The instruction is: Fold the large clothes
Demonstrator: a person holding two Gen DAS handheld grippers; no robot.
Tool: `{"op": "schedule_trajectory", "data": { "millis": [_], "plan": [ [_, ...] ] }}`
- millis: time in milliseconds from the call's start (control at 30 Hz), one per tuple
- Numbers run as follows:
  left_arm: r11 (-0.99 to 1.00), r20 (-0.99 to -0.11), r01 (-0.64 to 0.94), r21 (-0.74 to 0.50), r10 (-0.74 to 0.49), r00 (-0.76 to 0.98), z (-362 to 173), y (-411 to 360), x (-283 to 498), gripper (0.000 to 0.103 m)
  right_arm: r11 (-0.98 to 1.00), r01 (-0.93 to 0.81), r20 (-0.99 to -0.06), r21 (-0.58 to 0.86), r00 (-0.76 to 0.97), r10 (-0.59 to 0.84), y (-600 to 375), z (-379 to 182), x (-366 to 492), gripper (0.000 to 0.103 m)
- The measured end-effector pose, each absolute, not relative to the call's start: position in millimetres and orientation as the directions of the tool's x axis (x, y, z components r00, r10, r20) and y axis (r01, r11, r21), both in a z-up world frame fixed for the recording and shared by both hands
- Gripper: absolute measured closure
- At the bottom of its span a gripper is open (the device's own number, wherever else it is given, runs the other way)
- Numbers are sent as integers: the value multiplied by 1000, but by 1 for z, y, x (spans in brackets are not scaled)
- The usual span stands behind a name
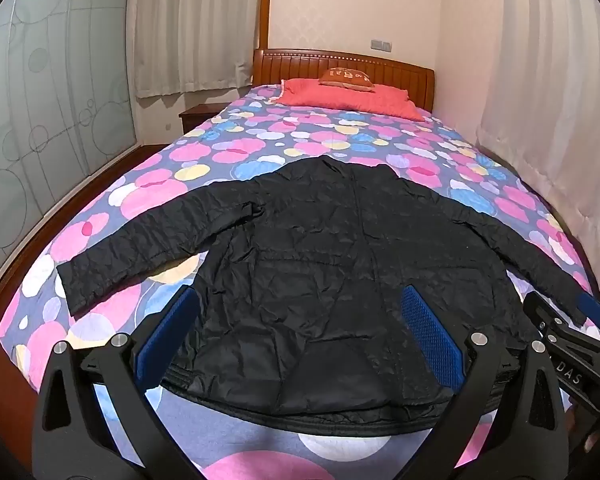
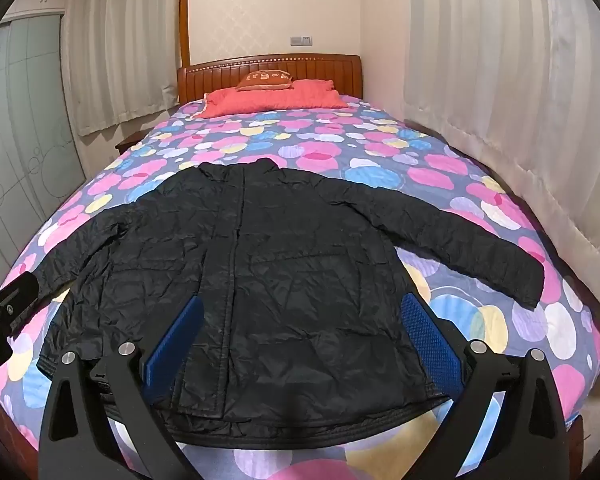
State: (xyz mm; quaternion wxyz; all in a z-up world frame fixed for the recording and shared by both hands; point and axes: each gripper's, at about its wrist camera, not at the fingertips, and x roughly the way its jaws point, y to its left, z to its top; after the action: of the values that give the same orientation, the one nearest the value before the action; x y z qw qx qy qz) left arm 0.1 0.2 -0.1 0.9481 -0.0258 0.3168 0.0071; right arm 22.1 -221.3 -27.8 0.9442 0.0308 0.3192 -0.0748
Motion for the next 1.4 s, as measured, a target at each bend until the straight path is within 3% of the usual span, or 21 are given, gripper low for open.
{"op": "schedule_trajectory", "data": {
  "millis": [1400],
  "plan": [
    [999,-598,-31,-28,8,802,0,0,0,2,987,161,-605,1,786,-127,-218,-28,22,5]
  ]
}}
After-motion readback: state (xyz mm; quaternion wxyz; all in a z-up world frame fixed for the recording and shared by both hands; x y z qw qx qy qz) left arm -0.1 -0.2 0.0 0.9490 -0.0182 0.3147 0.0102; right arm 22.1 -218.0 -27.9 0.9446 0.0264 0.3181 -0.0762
